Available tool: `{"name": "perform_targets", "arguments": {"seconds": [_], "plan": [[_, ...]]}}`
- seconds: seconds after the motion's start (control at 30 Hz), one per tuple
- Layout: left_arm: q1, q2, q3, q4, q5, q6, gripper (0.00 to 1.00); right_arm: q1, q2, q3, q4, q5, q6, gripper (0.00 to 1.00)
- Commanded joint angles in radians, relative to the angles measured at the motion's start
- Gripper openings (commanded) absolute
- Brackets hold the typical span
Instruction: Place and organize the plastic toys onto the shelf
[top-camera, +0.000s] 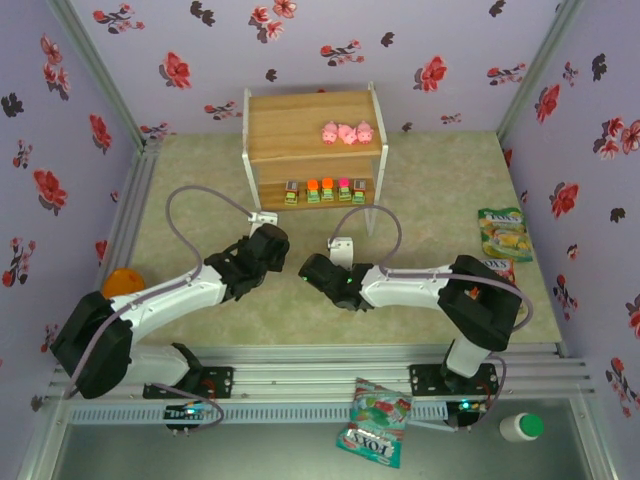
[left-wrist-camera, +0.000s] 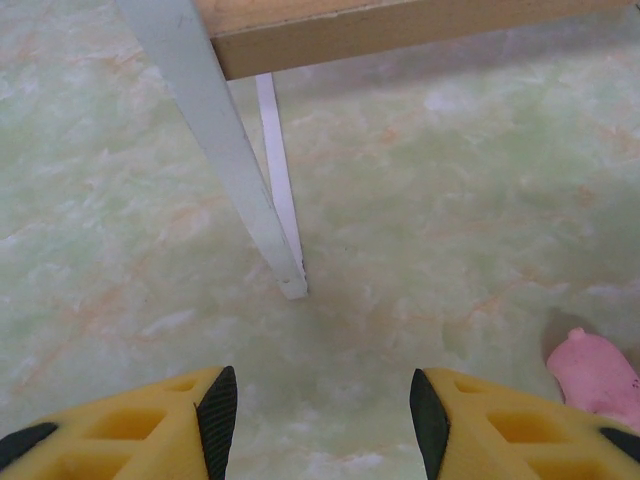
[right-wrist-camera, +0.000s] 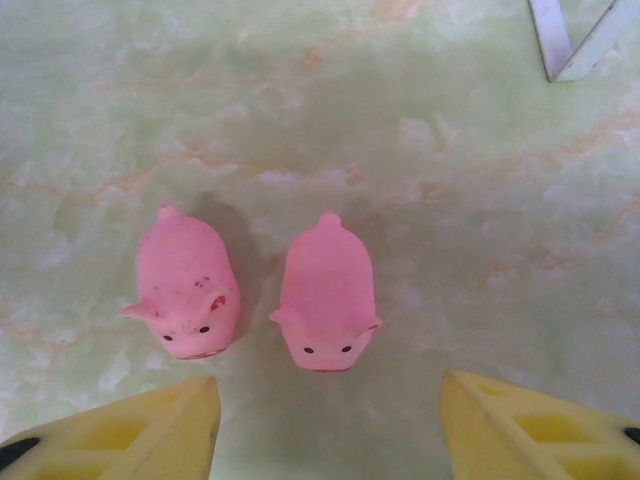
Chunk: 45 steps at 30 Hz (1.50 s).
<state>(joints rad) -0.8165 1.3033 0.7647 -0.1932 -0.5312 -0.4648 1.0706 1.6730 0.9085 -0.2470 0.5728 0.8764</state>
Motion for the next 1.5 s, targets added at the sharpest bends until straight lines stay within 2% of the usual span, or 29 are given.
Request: {"name": "perform_targets", "arguments": {"seconds": [0.0,0.1,0.27,1.0,1.47], "plan": [[0.011,-0.013,-0.008,0.018,-0.010,-0.023,0.53,-0.013,0.028,0.024,-0.038,0.010,0.035,0.60],[0.019,-0.013,-0.008,0.011,-0.003,-0.030,0.53,-0.018,0.055,0.036,-0.033,-0.004,0.035,0.54],[0.030,-0.010,-0.012,0.009,0.009,-0.034,0.53,-0.024,0.073,0.037,-0.025,-0.011,0.039,0.51],[0.041,0.041,-0.001,0.014,0.055,-0.044,0.53,-0.060,0.134,0.048,0.022,-0.040,0.008,0.48],[0.043,0.050,0.004,0.014,0.063,-0.046,0.53,-0.098,0.149,0.076,0.030,-0.052,-0.046,0.50]]}}
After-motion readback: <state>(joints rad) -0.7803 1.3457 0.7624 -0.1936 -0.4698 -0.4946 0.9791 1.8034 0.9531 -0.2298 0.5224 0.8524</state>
